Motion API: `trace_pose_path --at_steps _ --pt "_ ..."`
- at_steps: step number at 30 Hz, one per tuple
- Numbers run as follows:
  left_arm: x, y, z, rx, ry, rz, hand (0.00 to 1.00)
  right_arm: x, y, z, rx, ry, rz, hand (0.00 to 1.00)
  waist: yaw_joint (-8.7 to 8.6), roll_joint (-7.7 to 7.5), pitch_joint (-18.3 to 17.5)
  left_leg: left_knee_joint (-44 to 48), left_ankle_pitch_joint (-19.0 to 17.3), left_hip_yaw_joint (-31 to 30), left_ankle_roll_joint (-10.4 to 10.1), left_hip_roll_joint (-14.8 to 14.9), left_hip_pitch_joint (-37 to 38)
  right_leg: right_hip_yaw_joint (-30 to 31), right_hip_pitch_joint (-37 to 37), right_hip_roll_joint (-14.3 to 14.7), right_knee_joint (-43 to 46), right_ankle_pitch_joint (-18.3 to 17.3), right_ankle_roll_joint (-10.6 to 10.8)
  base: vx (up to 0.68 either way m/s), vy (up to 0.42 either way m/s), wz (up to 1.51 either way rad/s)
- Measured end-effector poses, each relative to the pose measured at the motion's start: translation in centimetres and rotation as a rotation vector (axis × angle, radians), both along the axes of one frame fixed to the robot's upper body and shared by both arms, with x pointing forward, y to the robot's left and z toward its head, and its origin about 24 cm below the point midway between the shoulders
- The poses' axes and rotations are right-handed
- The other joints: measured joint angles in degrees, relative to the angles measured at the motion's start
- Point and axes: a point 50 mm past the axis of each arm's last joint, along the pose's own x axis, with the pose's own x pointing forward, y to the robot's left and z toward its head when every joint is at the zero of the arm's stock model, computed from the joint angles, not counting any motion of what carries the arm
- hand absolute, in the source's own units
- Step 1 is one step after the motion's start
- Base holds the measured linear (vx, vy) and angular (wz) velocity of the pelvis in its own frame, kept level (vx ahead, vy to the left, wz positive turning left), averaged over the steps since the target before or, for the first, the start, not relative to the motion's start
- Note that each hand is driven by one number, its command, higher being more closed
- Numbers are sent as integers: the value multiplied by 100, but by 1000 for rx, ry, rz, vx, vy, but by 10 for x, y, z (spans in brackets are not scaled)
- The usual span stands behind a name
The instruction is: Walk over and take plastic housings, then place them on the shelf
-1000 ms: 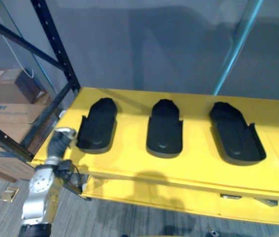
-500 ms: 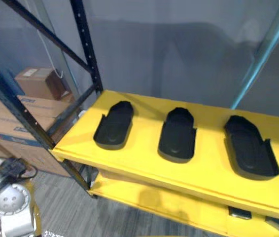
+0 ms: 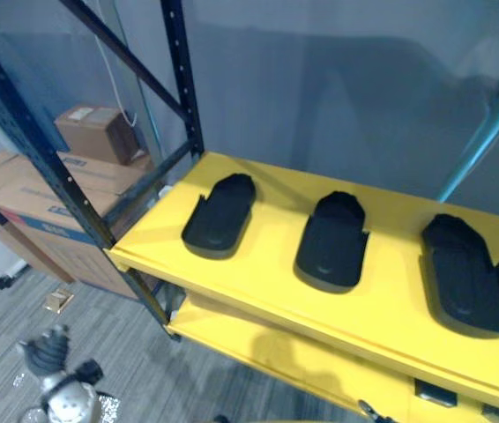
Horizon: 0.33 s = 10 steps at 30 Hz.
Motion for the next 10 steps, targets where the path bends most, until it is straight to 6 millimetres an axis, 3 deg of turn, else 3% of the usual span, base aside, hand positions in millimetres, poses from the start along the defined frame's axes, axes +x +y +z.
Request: trace_pose_path --at_steps 7,10 --pt "-23 -20 -46 -223 144 -22 0 5 1 0 23 -9 3 0 -133 161 177 0 -41 177 -30 65 90 143 3 13 7 5 9 9 -4 -10" --pt "-48 -34 -71 -395 217 13 0 3 2 -1 31 1 -7 0 -191 170 179 -1 -112 354 -49 104 211 334 13 22 2 9 15 23 10 -31"
